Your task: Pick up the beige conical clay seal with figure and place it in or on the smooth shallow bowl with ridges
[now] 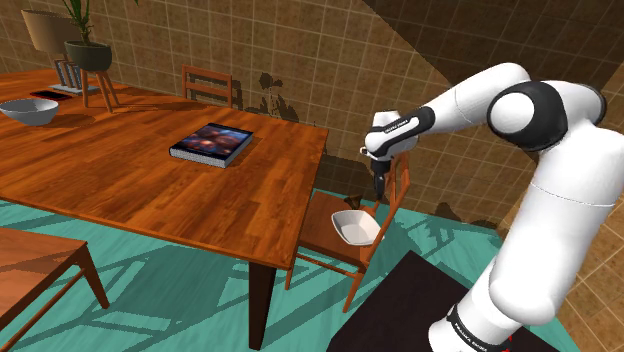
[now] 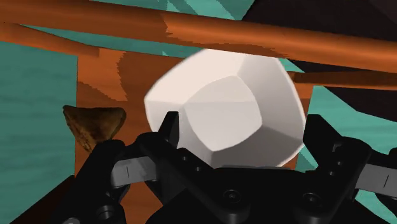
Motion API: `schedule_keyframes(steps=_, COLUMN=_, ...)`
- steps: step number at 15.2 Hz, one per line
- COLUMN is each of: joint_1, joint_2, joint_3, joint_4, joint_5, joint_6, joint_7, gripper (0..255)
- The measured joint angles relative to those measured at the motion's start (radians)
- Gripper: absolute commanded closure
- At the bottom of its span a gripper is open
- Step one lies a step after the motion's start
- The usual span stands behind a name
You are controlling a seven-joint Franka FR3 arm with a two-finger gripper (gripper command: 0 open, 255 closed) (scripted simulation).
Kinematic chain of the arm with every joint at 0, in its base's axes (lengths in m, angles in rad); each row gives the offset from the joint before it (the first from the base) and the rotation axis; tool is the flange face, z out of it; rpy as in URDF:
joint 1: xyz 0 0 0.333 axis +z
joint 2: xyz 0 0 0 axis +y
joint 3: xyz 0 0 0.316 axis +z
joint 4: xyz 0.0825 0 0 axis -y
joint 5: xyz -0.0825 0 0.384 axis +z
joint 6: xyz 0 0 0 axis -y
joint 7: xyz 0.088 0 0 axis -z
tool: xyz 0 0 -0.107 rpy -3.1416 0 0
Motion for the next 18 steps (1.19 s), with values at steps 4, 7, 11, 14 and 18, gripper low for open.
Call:
schedule_keyframes(steps=4, joint_1=-0.019, joint_2=0.132, joint_3=0.0, joint_4=0.074, joint_5=-0.03, joint_6=0.103, joint_7=-0.064, gripper=0)
schedule_keyframes(steps=7, joint_1=-0.034, joint_2=0.244, joint_3=0.007, joint_4=0.153, joint_5=-0.047, joint_6=0.171, joint_7=-0.101, gripper=0)
schedule_keyframes(steps=11, joint_1=-0.05, joint_2=0.381, joint_3=0.013, joint_4=0.274, joint_5=-0.078, joint_6=0.24, joint_7=-0.138, gripper=0)
schedule_keyframes(steps=14, joint_1=-0.07, joint_2=0.493, joint_3=0.017, joint_4=0.38, joint_5=-0.1, joint_6=0.288, joint_7=-0.168, gripper=0)
schedule_keyframes(steps=18, joint_1=-0.085, joint_2=0.578, joint_3=0.02, joint_4=0.452, joint_5=-0.113, joint_6=0.329, joint_7=-0.182, gripper=0)
